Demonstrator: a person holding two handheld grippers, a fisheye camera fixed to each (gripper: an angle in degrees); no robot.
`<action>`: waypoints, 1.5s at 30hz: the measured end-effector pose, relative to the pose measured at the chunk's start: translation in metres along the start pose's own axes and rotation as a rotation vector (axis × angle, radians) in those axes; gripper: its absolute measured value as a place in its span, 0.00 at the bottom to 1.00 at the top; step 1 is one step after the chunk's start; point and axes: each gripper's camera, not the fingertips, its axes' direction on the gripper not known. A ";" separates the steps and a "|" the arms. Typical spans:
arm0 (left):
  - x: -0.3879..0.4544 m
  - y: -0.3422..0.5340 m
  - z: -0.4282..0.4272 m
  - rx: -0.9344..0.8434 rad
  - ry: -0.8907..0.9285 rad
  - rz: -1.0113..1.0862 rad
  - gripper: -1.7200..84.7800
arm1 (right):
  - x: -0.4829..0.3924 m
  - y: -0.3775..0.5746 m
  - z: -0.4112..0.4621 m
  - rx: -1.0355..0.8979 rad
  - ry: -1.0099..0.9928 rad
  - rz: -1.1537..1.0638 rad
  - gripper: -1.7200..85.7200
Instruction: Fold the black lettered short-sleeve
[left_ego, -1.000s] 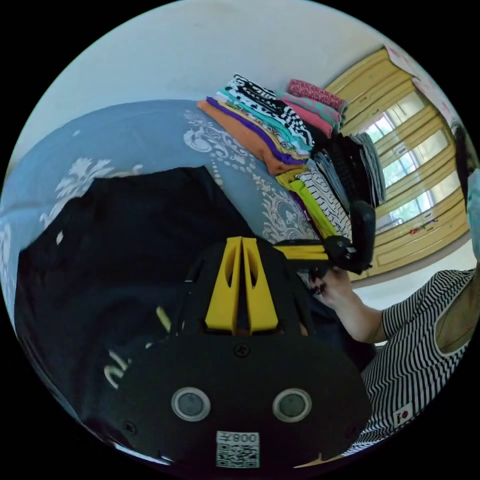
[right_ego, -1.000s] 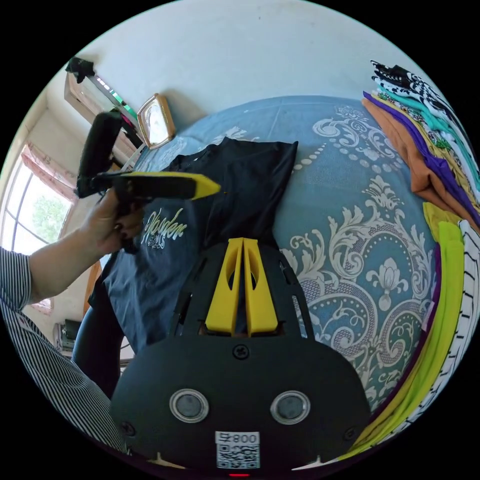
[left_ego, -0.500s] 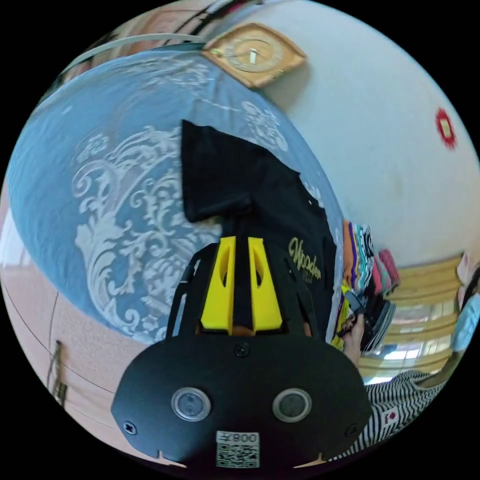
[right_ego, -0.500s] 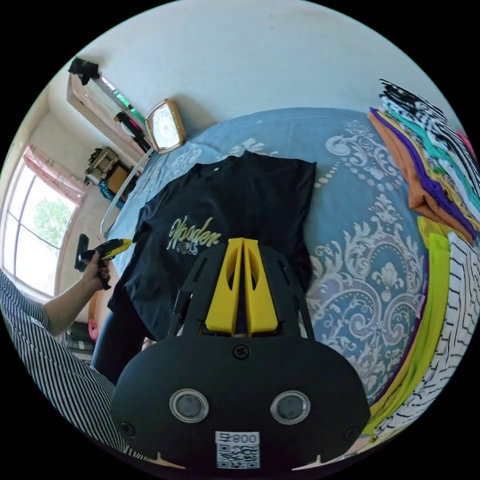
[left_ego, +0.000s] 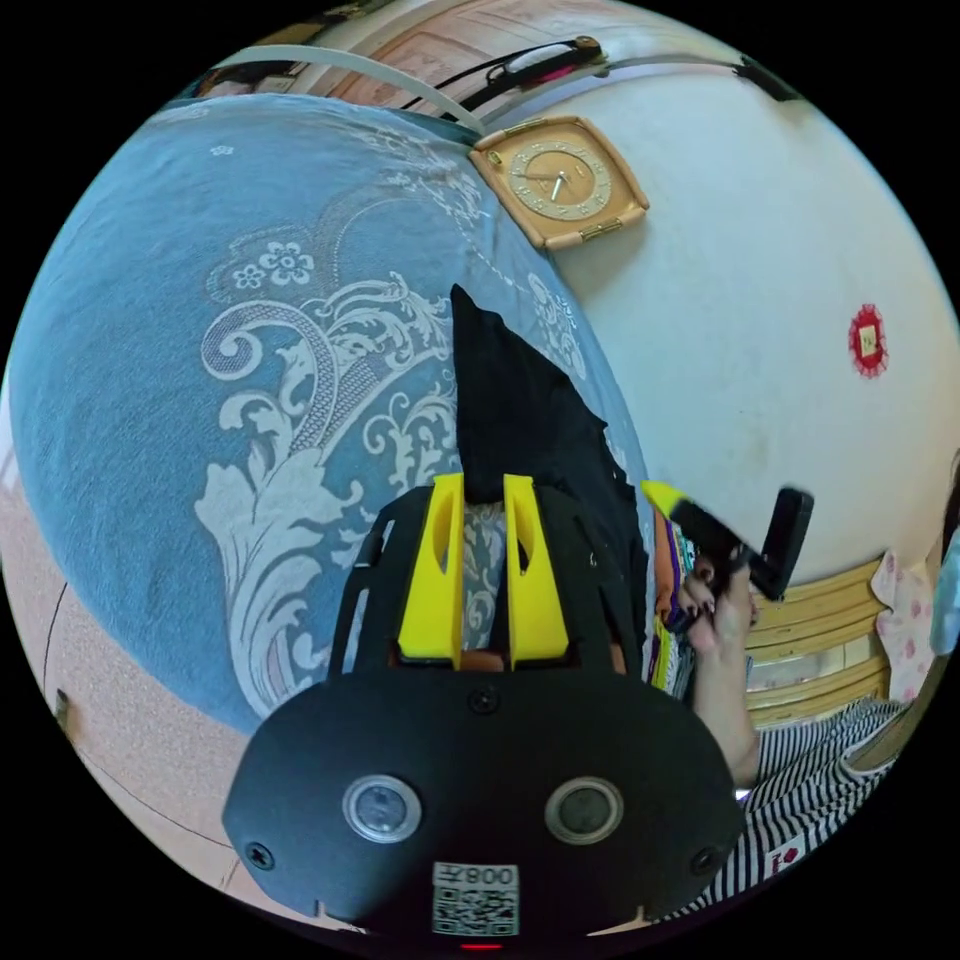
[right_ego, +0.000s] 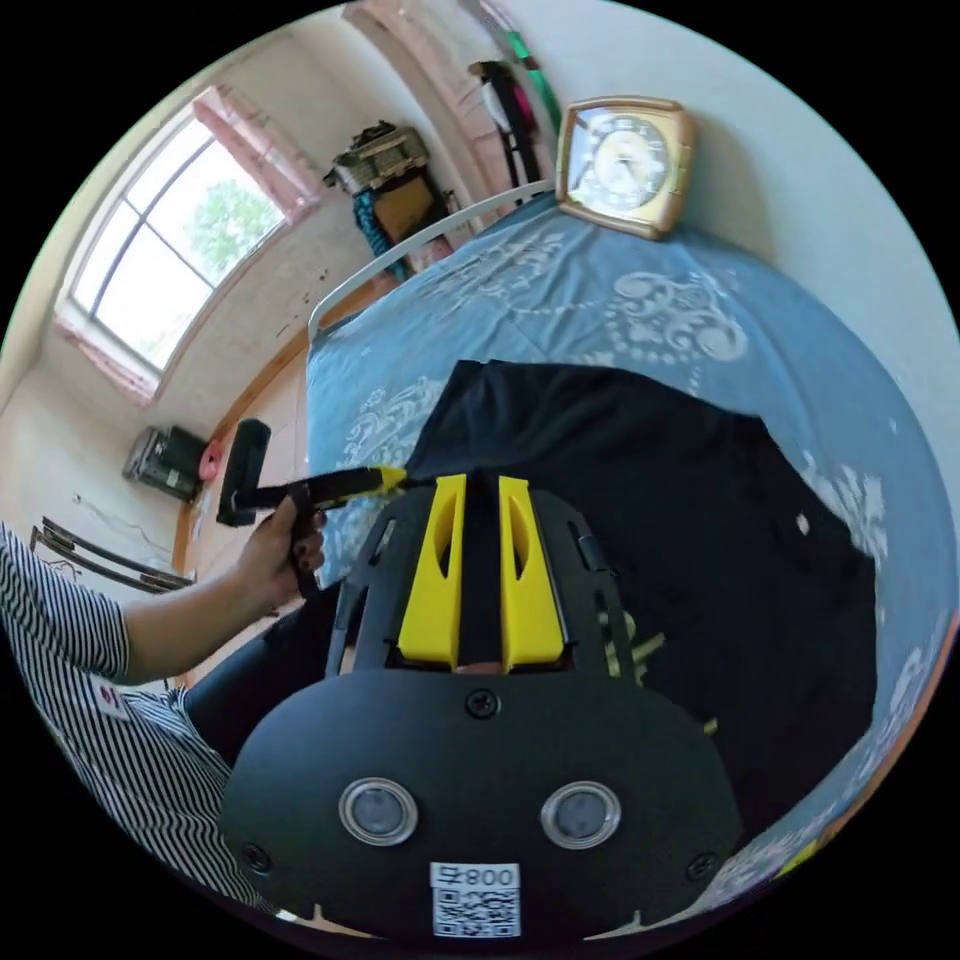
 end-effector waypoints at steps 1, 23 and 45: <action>-0.006 0.001 -0.005 -0.010 -0.005 0.019 0.10 | -0.006 -0.017 0.007 -0.011 0.005 -0.012 0.10; -0.047 0.013 -0.051 -0.068 -0.067 0.152 0.05 | -0.063 -0.279 0.151 -0.224 0.138 -0.031 0.04; 0.161 0.009 -0.014 -0.191 -0.147 0.738 0.03 | 0.156 -0.106 -0.028 0.173 -0.262 0.462 0.03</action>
